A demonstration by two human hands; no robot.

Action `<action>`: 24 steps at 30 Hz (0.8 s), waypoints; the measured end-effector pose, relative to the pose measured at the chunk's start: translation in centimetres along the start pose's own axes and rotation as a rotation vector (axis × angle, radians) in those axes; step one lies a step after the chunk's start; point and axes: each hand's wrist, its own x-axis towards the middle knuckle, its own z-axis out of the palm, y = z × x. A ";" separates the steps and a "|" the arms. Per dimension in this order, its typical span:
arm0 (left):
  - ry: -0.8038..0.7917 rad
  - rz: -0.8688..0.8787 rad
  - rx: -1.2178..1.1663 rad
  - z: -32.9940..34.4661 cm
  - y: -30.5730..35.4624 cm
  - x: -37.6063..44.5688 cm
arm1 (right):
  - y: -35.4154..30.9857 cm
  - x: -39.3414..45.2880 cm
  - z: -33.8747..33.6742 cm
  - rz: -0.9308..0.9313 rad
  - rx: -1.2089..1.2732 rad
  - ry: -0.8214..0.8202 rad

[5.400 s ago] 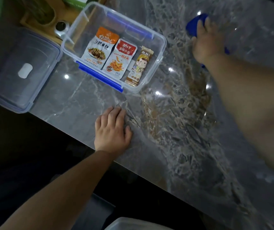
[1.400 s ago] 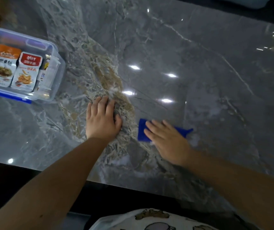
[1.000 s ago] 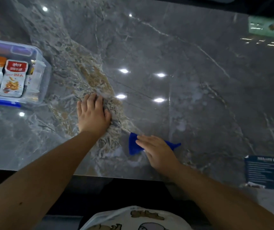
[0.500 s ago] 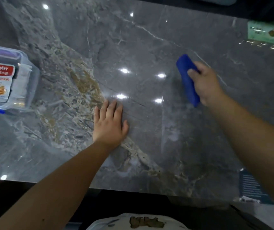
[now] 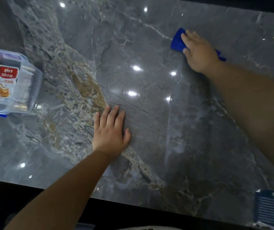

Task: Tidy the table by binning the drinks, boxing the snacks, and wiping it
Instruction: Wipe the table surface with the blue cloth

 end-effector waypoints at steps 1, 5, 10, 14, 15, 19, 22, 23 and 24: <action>0.003 0.000 0.000 0.0 0.0 0.0 | 0.0 -0.1 0.1 -0.002 -0.023 0.001; 0.020 0.003 0.000 0.1 -0.1 -0.1 | -1.1 -2.0 0.5 -0.013 -0.041 -0.003; 0.010 -0.003 -0.011 0.0 0.1 0.0 | -5.3 -9.3 2.3 -0.135 -0.101 -0.057; -0.031 -0.007 -0.034 -0.5 0.2 0.0 | -9.1 -17.2 4.2 -0.194 -0.104 -0.116; -0.038 -0.008 -0.042 -0.6 0.2 0.0 | -9.9 -19.2 4.7 -0.209 -0.085 -0.122; -0.052 -0.003 -0.051 -0.7 0.2 -0.1 | -13.2 -26.4 6.7 -0.250 -0.071 -0.145; -0.057 0.003 -0.053 -0.7 0.2 -0.2 | -15.3 -30.6 8.0 -0.226 -0.066 -0.146; -0.058 0.005 -0.056 -0.7 0.2 -0.1 | -15.9 -31.9 8.4 -0.222 -0.070 -0.141; -0.061 0.009 -0.059 -0.7 0.2 -0.1 | -16.4 -33.1 8.6 -0.225 -0.071 -0.132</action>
